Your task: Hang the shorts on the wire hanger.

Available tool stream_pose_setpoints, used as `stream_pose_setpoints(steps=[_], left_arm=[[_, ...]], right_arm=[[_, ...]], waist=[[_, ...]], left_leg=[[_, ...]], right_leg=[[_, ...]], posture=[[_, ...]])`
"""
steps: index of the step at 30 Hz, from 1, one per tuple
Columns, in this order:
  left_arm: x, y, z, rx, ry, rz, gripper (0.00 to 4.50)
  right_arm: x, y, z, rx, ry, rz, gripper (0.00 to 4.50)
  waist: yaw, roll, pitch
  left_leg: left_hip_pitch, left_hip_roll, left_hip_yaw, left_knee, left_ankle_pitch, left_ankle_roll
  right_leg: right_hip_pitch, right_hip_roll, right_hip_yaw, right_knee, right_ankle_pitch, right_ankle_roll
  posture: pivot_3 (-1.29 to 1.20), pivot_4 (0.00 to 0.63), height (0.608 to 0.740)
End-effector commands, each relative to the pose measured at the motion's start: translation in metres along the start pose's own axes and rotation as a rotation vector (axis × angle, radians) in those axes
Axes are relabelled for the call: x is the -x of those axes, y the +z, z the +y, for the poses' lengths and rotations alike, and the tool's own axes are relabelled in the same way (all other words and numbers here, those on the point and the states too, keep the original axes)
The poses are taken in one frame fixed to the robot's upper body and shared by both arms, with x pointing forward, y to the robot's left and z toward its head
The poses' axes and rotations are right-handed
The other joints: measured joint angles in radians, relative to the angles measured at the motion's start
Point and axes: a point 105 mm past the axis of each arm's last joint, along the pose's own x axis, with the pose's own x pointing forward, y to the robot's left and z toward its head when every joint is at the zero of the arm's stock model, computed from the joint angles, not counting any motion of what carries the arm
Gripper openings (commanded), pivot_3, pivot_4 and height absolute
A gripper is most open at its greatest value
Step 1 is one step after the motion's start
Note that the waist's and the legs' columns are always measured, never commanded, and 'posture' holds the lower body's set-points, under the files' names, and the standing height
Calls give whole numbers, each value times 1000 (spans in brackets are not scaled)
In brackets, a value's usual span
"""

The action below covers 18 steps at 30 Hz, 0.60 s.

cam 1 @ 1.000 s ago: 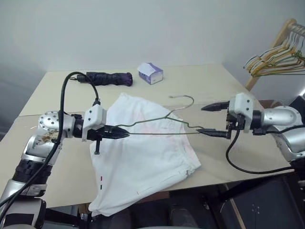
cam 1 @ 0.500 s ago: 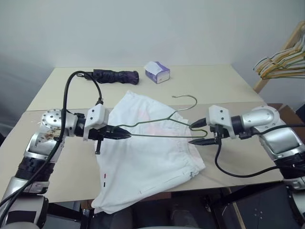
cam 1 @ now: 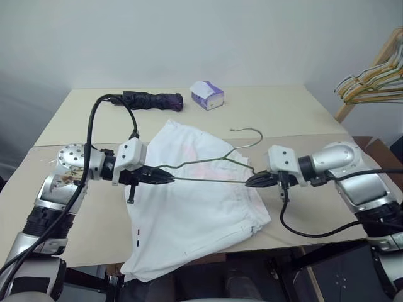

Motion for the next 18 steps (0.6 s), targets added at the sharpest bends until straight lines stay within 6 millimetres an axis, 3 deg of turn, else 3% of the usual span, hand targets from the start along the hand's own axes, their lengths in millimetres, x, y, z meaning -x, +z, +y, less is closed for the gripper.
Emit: stream_pose_setpoints(steps=[1,6,11,15,18], left_arm=[[1,13,3,-25,-16,-36,1128],[14,13,16,-17,81,-50,2745],[25,13,20,17,170,-83,4307],[23,25,19,25,276,-230,4414],[21,33,12,36,275,-294,4414]], right_arm=[[12,12,-1,18,-33,-49,0],[27,-5,11,-127,-69,-59,0],[47,-53,39,-448,-129,-43,0],[59,-90,64,-731,-201,-15,0],[64,-106,77,-866,-241,-6,0]], waist=[[0,0,0],[6,0,0],[9,0,0],[8,0,0],[8,0,0]], left_leg=[[0,0,0,0,0,0],[0,0,-1,0,0,0],[0,0,-2,0,0,0],[0,0,-2,0,0,0],[0,0,-2,0,0,0]], right_leg=[[0,0,0,0,0,0],[1,0,-1,-1,0,0],[1,-1,-2,-1,0,0],[2,-1,-1,-1,0,0],[2,-1,-1,-1,0,0]], posture=[[-31,3,740],[-25,14,740],[-15,30,740],[-15,41,740],[-17,45,740]])
